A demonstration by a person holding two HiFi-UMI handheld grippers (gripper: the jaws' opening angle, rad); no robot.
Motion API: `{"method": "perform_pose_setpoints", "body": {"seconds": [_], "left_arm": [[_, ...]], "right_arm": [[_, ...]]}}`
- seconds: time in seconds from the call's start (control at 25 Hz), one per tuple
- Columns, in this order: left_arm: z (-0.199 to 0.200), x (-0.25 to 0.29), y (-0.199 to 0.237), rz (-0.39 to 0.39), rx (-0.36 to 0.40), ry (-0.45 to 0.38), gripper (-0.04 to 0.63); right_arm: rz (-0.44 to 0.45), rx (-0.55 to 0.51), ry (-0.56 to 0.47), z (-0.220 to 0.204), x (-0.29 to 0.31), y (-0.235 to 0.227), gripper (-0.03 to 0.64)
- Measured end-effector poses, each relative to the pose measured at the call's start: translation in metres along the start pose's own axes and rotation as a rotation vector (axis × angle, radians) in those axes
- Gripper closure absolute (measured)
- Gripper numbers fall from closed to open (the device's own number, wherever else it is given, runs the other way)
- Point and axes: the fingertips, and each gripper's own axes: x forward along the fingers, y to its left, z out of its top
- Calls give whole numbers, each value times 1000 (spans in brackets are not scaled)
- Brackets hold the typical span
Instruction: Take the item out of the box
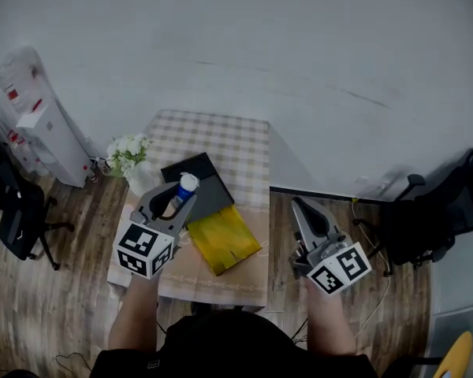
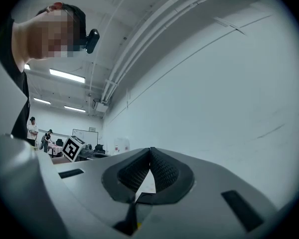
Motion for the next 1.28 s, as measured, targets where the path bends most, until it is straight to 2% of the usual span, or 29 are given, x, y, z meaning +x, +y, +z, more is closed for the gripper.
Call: {"method": "perform_pose_setpoints", "body": {"seconds": [0.44,1.28], "left_arm": [[-14,-1,-14,-13,-30,16,457],[-10,2,-19,-1,-61,4,457]], "right_arm": [[-10,36,38,-25,-10,-3,581],[-4,32,32,-20,-9,-7,581]]}}
